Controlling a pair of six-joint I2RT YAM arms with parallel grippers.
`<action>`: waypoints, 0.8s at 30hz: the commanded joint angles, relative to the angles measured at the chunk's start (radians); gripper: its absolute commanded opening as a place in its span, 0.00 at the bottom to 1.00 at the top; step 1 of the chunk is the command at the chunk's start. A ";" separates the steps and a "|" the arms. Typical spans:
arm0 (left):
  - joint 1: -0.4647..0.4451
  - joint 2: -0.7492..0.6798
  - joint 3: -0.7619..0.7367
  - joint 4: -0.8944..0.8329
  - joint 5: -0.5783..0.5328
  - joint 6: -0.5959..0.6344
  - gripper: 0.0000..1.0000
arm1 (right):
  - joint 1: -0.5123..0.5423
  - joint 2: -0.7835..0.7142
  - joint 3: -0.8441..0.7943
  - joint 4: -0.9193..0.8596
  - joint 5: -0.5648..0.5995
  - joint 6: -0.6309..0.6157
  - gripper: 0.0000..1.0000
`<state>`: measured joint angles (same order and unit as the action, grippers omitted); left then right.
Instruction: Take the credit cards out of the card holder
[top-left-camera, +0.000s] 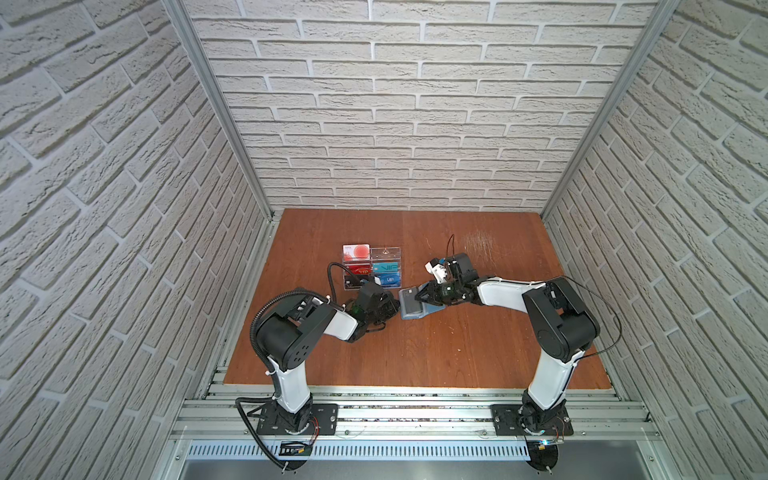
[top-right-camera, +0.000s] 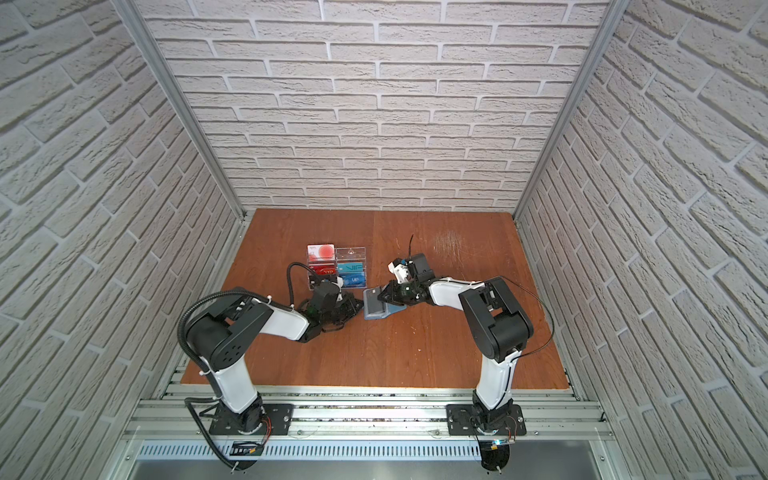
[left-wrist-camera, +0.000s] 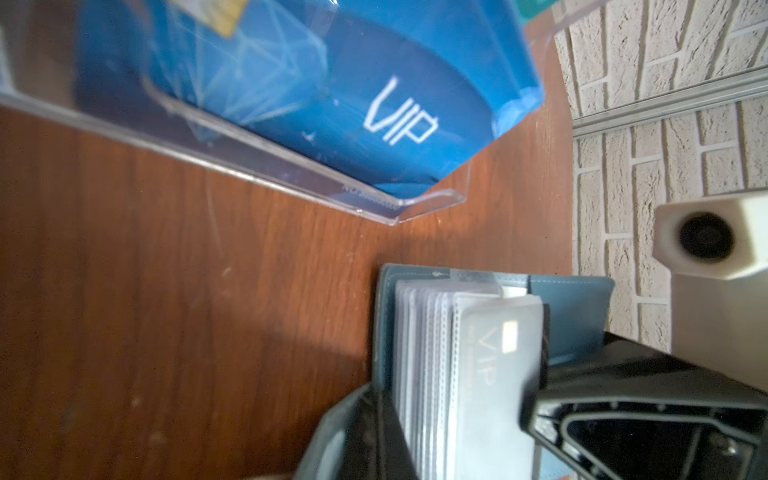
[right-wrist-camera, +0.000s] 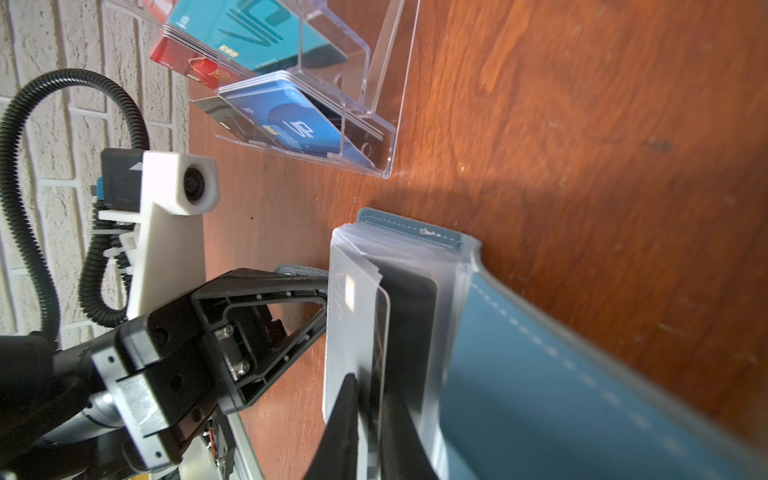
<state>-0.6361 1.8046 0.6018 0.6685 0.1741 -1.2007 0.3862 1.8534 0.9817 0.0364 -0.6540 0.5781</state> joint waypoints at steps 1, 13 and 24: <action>-0.010 0.030 -0.016 -0.023 -0.001 0.008 0.00 | -0.013 -0.022 -0.028 0.071 -0.052 0.037 0.13; -0.011 0.038 -0.012 -0.017 0.001 0.004 0.00 | -0.048 -0.007 -0.069 0.190 -0.115 0.128 0.14; -0.013 0.039 -0.011 -0.014 0.001 0.004 0.00 | -0.064 0.001 -0.085 0.232 -0.127 0.161 0.13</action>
<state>-0.6380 1.8107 0.6018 0.6807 0.1772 -1.2007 0.3317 1.8534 0.9089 0.2050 -0.7586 0.7250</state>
